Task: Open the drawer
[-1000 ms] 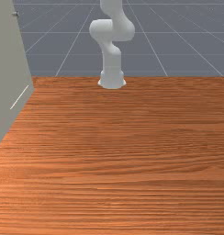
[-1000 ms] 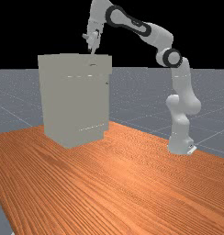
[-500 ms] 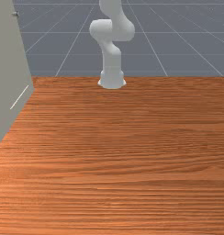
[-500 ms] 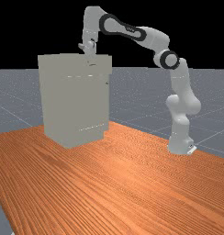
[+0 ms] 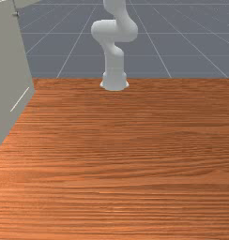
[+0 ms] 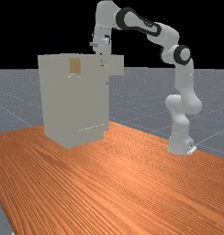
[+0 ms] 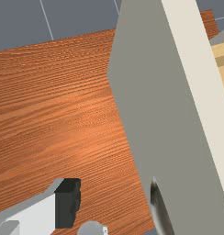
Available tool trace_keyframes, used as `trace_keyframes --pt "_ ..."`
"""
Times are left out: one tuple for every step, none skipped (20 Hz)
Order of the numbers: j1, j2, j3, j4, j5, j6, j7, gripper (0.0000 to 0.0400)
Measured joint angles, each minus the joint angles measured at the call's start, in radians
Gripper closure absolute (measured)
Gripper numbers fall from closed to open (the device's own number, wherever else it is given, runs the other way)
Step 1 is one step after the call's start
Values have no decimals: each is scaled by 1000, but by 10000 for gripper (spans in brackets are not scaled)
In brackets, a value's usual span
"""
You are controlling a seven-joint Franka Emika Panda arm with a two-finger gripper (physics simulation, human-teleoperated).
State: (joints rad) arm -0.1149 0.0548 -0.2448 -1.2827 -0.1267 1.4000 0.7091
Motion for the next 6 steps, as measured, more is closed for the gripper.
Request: trace_keyframes --pt "9 -11 19 -12 0 -3 23 0" --pt "14 -21 40 -22 0 -11 50 0" --pt "22 -26 65 -26 2 -16 75 0" --pt "31 -36 90 -35 2 -29 100 0" --pt "35 -44 115 -42 3 -37 124 0" --pt "39 -53 143 -50 4 -46 148 0"
